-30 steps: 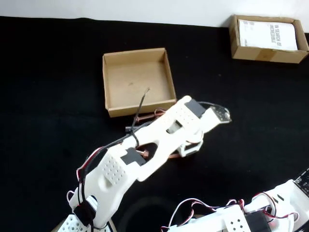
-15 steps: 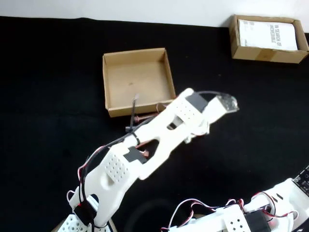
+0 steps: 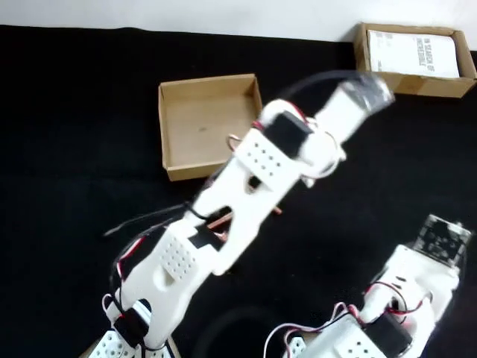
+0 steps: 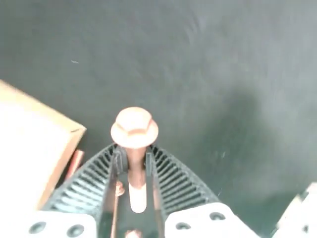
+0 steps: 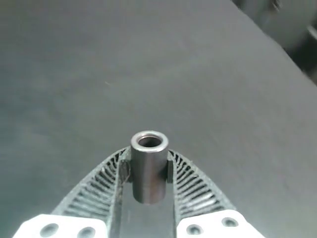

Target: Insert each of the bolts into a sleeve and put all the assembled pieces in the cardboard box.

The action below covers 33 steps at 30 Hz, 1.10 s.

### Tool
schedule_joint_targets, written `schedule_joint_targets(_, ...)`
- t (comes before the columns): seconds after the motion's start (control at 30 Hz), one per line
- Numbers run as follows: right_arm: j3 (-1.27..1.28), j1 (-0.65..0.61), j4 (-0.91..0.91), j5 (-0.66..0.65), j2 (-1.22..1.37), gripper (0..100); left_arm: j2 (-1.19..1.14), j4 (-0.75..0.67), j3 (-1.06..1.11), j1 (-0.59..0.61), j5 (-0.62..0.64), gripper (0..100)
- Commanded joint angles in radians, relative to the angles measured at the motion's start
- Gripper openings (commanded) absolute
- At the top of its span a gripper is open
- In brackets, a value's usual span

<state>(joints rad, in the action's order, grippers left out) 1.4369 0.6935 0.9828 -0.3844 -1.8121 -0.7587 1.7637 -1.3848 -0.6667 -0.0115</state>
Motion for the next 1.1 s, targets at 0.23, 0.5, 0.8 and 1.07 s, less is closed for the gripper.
schedule_joint_targets(0.23,-0.277,-0.429,0.177,0.262,-0.016,0.7,0.630,0.006,0.341,0.125,0.055,1)
schedule_joint_targets(0.5,-0.234,-0.668,0.160,0.256,-0.013,0.7,1.283,-0.003,0.915,0.174,0.054,1)
schedule_joint_targets(0.8,-0.225,-0.995,0.159,0.264,-0.015,0.7,1.633,-0.046,1.331,0.397,0.054,1)
schedule_joint_targets(1.07,-0.137,-1.144,0.131,0.270,-0.021,0.7,1.957,-0.500,1.870,0.532,0.060,1)
